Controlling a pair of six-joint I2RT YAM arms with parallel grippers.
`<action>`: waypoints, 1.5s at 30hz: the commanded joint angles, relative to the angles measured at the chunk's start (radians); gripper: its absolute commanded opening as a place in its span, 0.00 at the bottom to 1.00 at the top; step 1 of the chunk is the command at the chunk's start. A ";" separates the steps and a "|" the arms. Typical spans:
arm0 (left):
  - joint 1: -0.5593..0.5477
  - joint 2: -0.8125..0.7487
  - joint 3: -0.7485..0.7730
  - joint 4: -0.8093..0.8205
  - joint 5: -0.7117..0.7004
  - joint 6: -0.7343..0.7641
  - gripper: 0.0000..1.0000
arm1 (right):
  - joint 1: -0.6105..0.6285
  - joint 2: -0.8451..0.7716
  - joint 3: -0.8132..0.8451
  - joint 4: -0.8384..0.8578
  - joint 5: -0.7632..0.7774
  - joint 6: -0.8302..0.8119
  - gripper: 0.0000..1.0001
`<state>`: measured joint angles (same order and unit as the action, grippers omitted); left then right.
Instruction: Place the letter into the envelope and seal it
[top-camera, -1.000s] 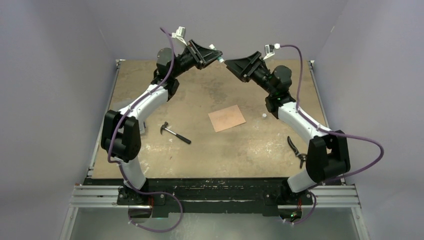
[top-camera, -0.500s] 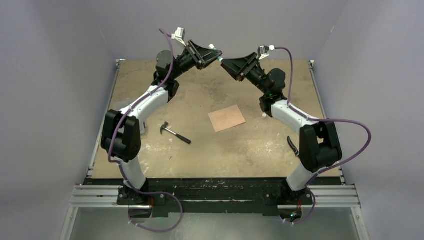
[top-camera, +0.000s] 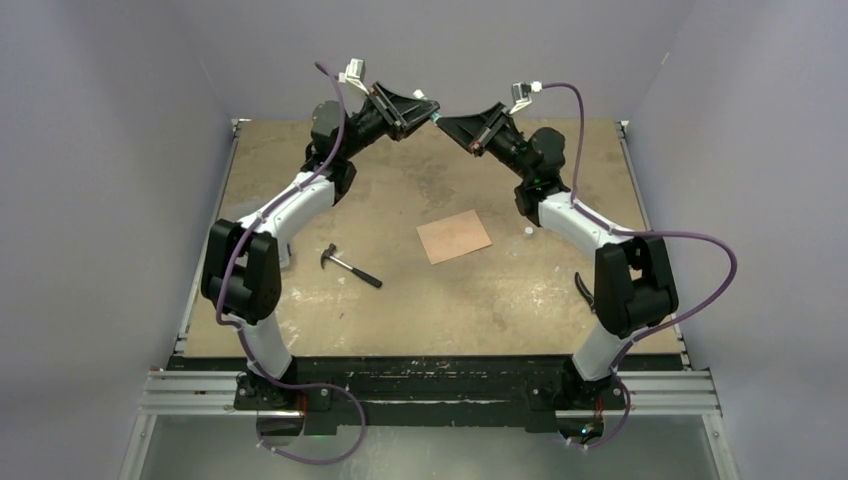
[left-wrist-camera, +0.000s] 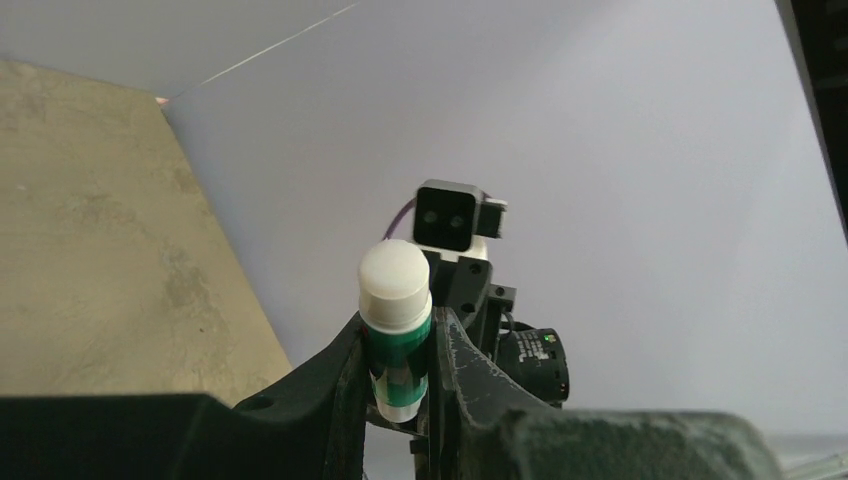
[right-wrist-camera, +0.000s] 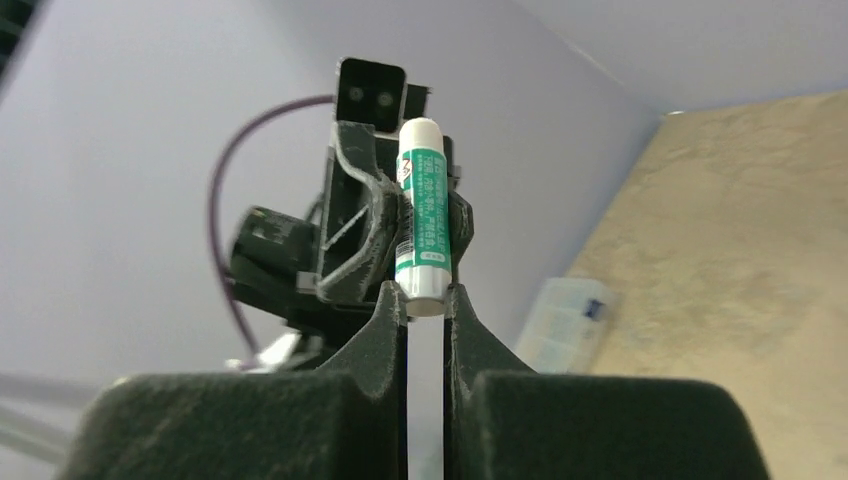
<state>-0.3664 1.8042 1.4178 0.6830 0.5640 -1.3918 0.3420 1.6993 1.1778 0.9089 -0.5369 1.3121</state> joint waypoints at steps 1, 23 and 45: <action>0.000 -0.027 0.045 -0.257 -0.041 0.125 0.00 | 0.042 -0.042 0.065 -0.161 0.033 -0.467 0.00; 0.001 -0.009 0.050 -0.311 -0.018 0.231 0.00 | 0.060 -0.210 0.102 -0.479 0.234 -0.946 0.70; 0.001 -0.008 0.036 -0.019 0.066 0.047 0.00 | 0.016 -0.093 -0.112 0.139 0.041 0.054 0.41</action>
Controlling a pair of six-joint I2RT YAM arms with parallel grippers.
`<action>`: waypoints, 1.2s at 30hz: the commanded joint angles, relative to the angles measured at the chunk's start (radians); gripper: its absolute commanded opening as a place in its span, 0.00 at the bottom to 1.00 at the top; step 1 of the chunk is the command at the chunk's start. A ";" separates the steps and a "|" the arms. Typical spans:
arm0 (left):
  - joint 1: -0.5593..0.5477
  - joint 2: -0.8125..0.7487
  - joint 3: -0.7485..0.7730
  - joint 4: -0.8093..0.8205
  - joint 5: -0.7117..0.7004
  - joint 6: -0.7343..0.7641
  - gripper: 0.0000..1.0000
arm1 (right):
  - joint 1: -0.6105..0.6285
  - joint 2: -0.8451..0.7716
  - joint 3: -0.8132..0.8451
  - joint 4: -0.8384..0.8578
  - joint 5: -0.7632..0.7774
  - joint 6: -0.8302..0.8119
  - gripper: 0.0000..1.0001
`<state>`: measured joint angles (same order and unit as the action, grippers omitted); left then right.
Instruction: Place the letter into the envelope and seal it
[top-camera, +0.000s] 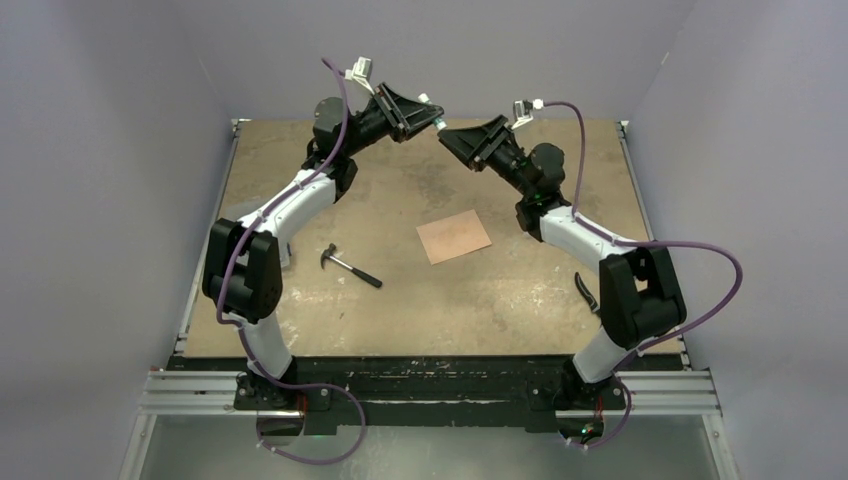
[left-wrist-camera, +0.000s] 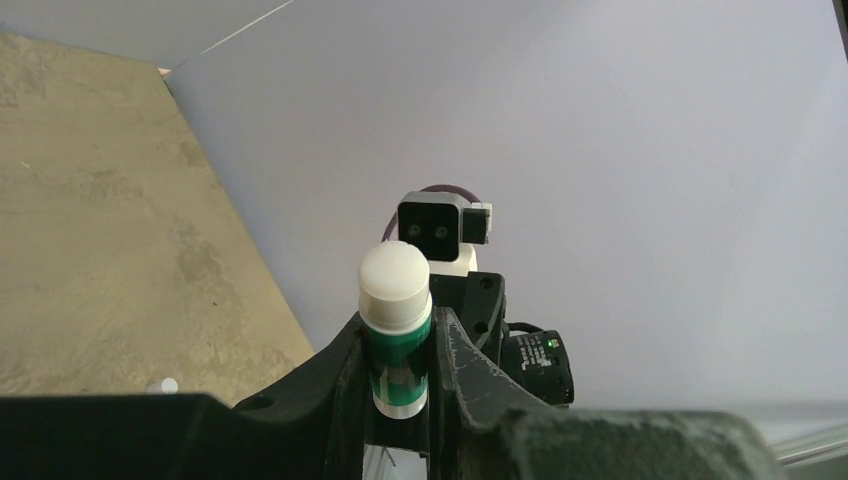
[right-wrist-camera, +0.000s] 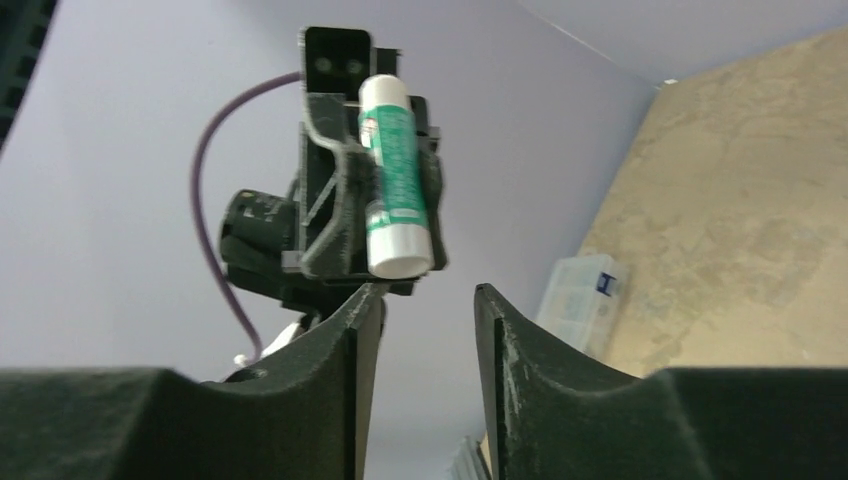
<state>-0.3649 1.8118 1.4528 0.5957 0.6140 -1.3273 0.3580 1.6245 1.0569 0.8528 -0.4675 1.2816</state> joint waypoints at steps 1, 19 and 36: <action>0.000 -0.017 0.001 0.066 0.018 -0.018 0.00 | -0.001 -0.013 0.008 0.204 -0.026 0.084 0.40; 0.000 -0.029 -0.006 0.052 0.019 -0.003 0.00 | 0.000 0.019 0.010 0.195 -0.004 0.045 0.57; 0.000 -0.047 -0.019 -0.002 -0.003 0.016 0.00 | 0.009 0.069 0.099 0.097 0.031 -0.206 0.00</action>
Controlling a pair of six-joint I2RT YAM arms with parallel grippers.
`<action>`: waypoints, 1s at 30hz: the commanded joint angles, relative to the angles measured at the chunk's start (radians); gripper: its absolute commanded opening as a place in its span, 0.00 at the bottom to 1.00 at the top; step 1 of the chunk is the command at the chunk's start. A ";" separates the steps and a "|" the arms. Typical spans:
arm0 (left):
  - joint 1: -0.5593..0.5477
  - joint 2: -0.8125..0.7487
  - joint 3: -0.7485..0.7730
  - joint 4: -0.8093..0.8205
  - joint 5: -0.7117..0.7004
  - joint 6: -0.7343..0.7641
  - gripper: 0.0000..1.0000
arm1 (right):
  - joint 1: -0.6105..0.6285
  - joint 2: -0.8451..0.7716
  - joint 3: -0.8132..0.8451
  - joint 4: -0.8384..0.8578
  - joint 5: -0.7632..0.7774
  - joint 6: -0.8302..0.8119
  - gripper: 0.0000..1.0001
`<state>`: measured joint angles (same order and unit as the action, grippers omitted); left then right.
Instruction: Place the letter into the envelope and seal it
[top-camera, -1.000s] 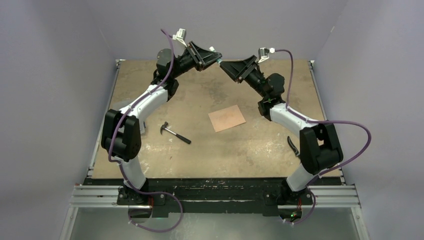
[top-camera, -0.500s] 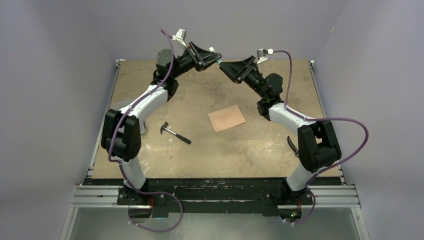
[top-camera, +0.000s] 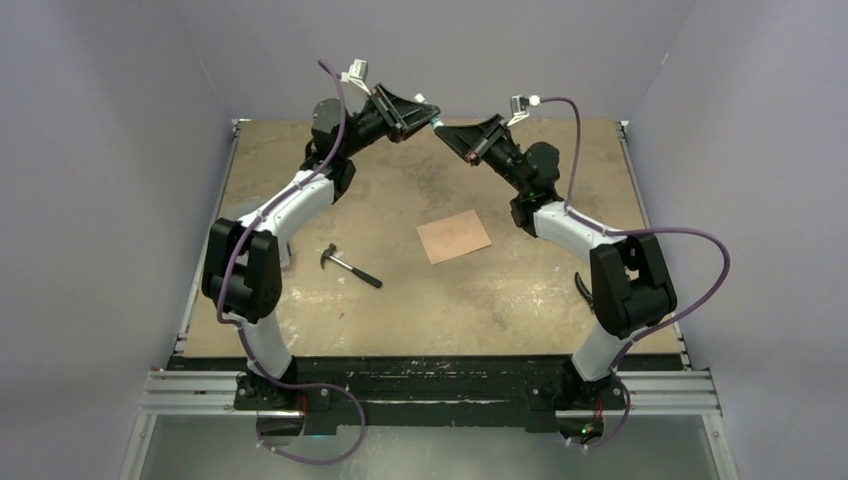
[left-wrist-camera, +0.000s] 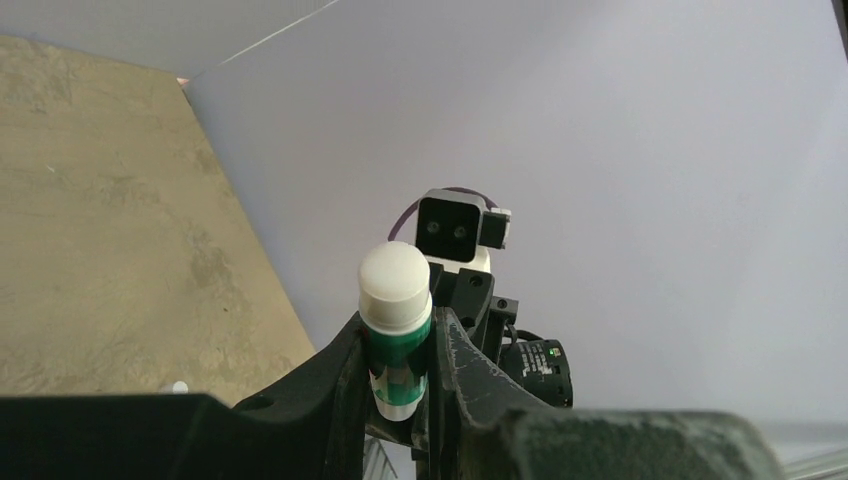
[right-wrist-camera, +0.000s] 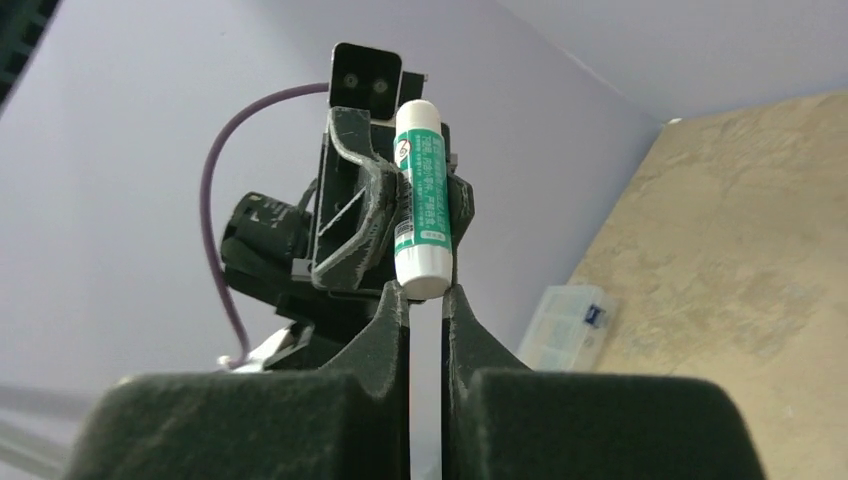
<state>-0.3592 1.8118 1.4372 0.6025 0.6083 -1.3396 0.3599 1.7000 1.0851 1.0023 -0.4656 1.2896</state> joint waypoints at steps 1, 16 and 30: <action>-0.006 -0.053 -0.006 -0.050 -0.018 0.054 0.00 | 0.013 -0.014 0.073 -0.076 0.049 -0.308 0.00; -0.009 -0.042 -0.030 -0.278 -0.082 0.156 0.00 | 0.192 -0.075 0.136 -0.308 0.633 -1.385 0.01; 0.011 -0.052 -0.035 0.030 0.106 0.288 0.00 | -0.027 -0.259 -0.014 -0.271 -0.002 -0.477 0.78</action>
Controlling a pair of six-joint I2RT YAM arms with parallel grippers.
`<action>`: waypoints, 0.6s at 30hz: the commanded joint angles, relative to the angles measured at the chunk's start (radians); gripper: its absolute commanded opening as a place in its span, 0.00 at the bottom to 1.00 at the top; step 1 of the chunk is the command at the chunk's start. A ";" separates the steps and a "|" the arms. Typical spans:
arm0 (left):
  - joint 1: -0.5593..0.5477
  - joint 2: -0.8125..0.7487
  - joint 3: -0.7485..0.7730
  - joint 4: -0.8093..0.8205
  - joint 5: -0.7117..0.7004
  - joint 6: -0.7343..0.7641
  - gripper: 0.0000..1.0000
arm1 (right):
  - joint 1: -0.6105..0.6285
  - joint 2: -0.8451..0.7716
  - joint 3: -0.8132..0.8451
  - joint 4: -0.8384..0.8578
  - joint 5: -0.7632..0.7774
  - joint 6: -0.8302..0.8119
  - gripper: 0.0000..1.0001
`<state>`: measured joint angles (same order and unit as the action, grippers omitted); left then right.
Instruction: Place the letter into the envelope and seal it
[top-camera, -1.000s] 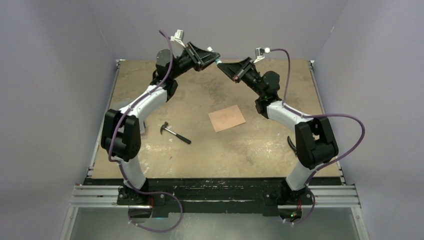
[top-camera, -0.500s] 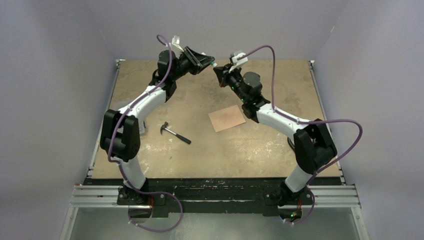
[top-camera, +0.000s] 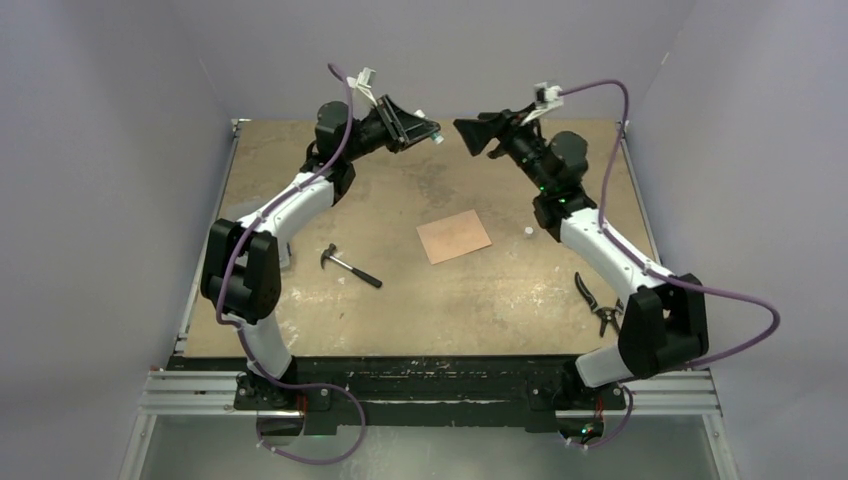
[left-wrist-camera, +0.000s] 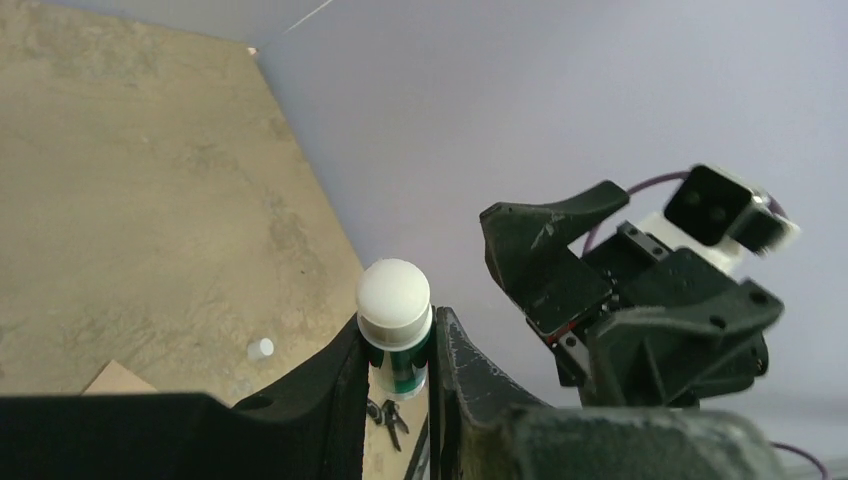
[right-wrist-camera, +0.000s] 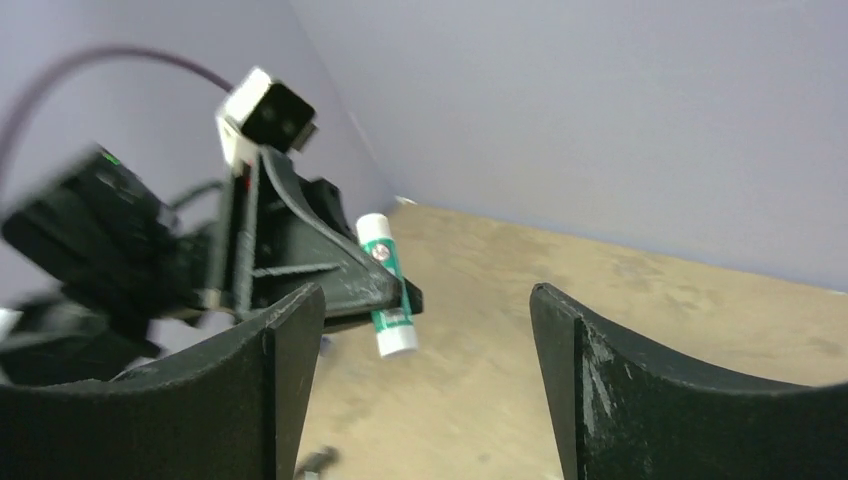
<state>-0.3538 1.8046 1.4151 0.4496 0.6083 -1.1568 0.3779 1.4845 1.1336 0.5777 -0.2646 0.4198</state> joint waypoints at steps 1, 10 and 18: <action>0.006 -0.051 -0.018 0.220 0.120 0.118 0.00 | -0.048 -0.037 -0.074 0.195 -0.229 0.458 0.78; 0.006 -0.043 -0.079 0.803 0.259 -0.037 0.00 | -0.048 0.027 -0.227 0.704 -0.327 0.699 0.75; 0.006 -0.004 -0.079 1.022 0.234 -0.238 0.00 | -0.048 0.090 -0.217 0.885 -0.345 0.827 0.69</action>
<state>-0.3538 1.8034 1.3346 1.2682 0.8387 -1.2797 0.3290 1.5494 0.8856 1.2545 -0.5770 1.1404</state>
